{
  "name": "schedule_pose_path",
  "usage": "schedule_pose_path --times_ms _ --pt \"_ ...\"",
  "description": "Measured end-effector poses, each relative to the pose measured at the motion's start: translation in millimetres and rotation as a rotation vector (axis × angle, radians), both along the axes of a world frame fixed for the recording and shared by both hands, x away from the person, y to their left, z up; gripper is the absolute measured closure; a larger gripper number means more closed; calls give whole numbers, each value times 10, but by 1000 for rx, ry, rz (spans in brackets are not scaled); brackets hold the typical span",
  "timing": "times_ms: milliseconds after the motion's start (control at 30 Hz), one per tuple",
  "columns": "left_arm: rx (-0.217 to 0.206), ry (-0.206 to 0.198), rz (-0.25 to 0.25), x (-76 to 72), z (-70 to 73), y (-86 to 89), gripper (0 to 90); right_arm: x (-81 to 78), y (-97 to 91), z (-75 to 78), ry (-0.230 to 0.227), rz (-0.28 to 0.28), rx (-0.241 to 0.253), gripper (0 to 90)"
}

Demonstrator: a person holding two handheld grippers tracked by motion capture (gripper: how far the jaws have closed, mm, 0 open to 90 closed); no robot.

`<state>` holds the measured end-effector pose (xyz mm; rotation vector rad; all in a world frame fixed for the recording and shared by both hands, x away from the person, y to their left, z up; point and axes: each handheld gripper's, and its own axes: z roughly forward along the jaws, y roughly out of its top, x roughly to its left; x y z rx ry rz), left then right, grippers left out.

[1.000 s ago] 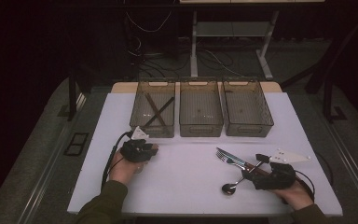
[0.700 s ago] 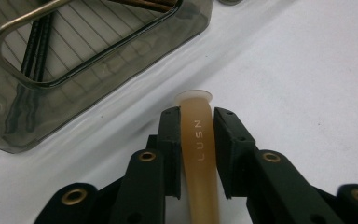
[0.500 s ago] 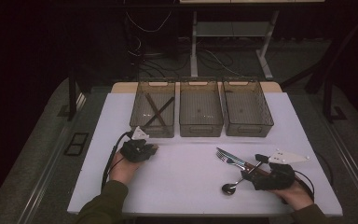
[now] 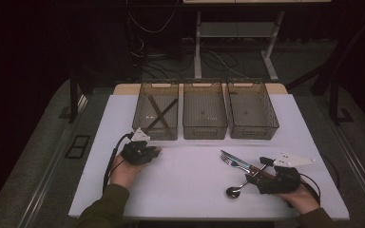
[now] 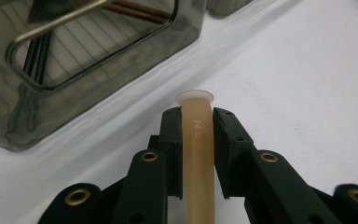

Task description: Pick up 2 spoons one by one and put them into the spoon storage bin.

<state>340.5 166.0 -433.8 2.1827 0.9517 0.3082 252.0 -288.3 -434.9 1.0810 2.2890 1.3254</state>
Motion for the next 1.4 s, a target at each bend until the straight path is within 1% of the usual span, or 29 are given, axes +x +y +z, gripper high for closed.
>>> schedule_pose_path --times_ms 33,67,167,200,267,333,367,433,533,567,633,667,833,933,967,1100,1167,1267,1333,1400 --pt "-9 -2 4 -10 15 -5 742 1 0 0 0 2 0 122" --pt "-9 -8 -6 -11 35 -3 742 1 1 -1 -1 2 -1 122" --pt "-44 -11 -10 -26 87 -8 741 3 2 -1 -4 3 -2 122" --pt "-46 -13 -21 -25 105 -9 741 3 3 -2 -4 4 -2 122" --pt "-67 -9 -16 -36 134 -26 741 3 4 -2 -4 4 -3 122" --pt "-59 -10 -34 -37 166 -26 740 3 6 -2 -3 3 -1 122" --pt "-62 -10 -35 -38 176 -31 740 4 6 -3 -2 3 -2 122" --pt "-77 -8 -42 -34 189 -35 741 3 6 -4 -1 2 0 122" --pt "-83 -2 -58 -24 213 -61 740 3 5 -4 2 0 2 122" --pt "-91 1 -59 -24 221 -81 740 3 4 -4 3 0 3 122" --pt "-92 1 -72 -14 247 -122 741 3 3 -4 3 -2 6 122" --pt "-85 4 -83 -5 266 -140 740 1 2 -3 3 -3 6 122" --pt "-96 9 -111 38 354 -256 741 3 -3 -3 0 -4 8 122" --pt "-91 6 -135 76 405 -327 741 7 -5 -9 1 -2 10 122" --pt "-97 12 -137 87 419 -360 740 7 -4 -14 5 -2 13 122" --pt "-84 11 -171 158 514 -479 741 8 12 -28 11 4 10 122" --pt "-82 8 -175 195 570 -536 740 3 19 -27 13 10 10 122" --pt "-97 12 -183 264 646 -606 740 2 19 -30 14 13 6 121" --pt "-90 7 -196 309 702 -654 740 4 16 -35 18 13 9 122" --pt "-95 5 -198 347 753 -712 740 5 16 -36 16 18 8 122"
